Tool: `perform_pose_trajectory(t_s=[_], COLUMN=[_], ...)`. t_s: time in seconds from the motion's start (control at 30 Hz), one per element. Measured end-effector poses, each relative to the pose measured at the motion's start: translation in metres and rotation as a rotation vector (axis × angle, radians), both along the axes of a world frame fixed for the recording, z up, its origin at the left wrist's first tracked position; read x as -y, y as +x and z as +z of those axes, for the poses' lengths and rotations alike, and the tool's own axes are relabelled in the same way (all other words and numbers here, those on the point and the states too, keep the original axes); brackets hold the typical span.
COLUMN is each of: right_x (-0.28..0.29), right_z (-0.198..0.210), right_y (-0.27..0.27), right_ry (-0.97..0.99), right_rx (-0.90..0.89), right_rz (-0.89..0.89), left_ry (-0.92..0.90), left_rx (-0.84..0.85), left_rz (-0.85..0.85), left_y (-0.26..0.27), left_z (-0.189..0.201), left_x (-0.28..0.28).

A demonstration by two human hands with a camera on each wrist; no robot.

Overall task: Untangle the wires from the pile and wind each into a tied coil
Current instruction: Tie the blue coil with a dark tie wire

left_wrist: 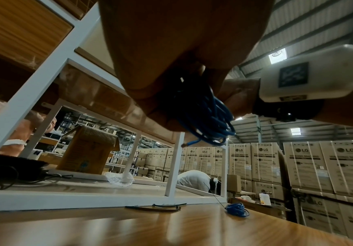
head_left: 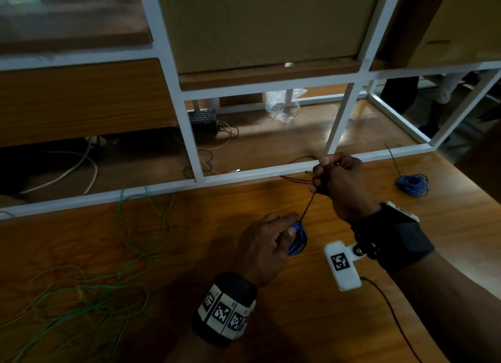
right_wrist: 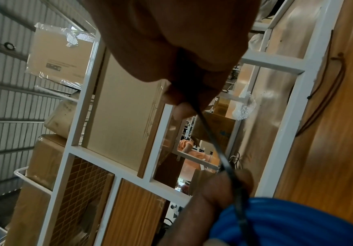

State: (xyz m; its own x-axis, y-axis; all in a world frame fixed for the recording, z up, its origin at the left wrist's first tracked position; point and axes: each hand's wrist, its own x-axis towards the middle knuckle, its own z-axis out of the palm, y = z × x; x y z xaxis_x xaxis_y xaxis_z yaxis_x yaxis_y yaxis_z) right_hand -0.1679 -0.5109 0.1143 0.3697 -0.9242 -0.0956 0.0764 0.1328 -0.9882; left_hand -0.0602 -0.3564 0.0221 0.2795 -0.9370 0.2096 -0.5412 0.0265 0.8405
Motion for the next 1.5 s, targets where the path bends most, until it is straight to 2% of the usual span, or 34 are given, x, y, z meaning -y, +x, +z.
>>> perform_pose_trajectory(t_s=[0.13,0.27,0.33,0.47,0.57,0.7,0.8,0.9,1.0,1.17,1.27,1.4,1.5], right_x=[0.002,-0.001,-0.005,-0.014,-0.032,-0.046,-0.043,-0.041,-0.043,-0.045,-0.050,-0.053,-0.053], right_z=[0.002,0.005,0.005,-0.009,-0.025,-0.027,-0.029,-0.030,-0.026,-0.027,-0.032,-0.034,-0.038], right_y=[-0.002,-0.007,-0.015,-0.039,-0.046,-0.040,-0.036,-0.033,-0.030,-0.036,-0.036,-0.028,-0.024], right_ry=[-0.040,0.004,0.033,-0.012,-0.095,-0.360,-0.453,-0.416,-0.349,-0.403,-0.441,-0.523,-0.465], right_rx=[-0.019,0.059,0.093,0.051,-0.016,-0.175,-0.232,-0.212,-0.145,-0.213,-0.223,-0.252,-0.253], right_rz=[-0.027,0.036,0.153,0.463,0.573,0.558,0.470,0.382,0.374,0.572,0.607,0.451,0.364], left_ry=[-0.005,-0.046,-0.058,-0.052,-0.072,-0.070,-0.041,-0.034,-0.042,-0.063,-0.075,-0.087,-0.095], left_rx=[0.027,-0.047,-0.124,-0.434,-0.496,-0.482,-0.469,-0.472,-0.490,-0.524,-0.519,-0.500,-0.478], left_rz=[-0.008,0.029,0.056,0.146,0.189,0.171,0.154,0.120,0.087,0.128,0.131,0.083,0.063], left_y=[-0.002,0.001,0.004,0.004,0.002,0.001,0.003,0.003,0.003,0.005,0.008,0.009,0.006], left_z=[0.003,0.001,-0.006,-0.009,-0.006,-0.004,-0.001,-0.002,-0.005,-0.009,-0.006,-0.001,-0.002], left_x=[-0.002,-0.005,-0.008,-0.011,-0.011,-0.013,-0.016,-0.018,-0.021,-0.026,-0.027,-0.029,-0.029])
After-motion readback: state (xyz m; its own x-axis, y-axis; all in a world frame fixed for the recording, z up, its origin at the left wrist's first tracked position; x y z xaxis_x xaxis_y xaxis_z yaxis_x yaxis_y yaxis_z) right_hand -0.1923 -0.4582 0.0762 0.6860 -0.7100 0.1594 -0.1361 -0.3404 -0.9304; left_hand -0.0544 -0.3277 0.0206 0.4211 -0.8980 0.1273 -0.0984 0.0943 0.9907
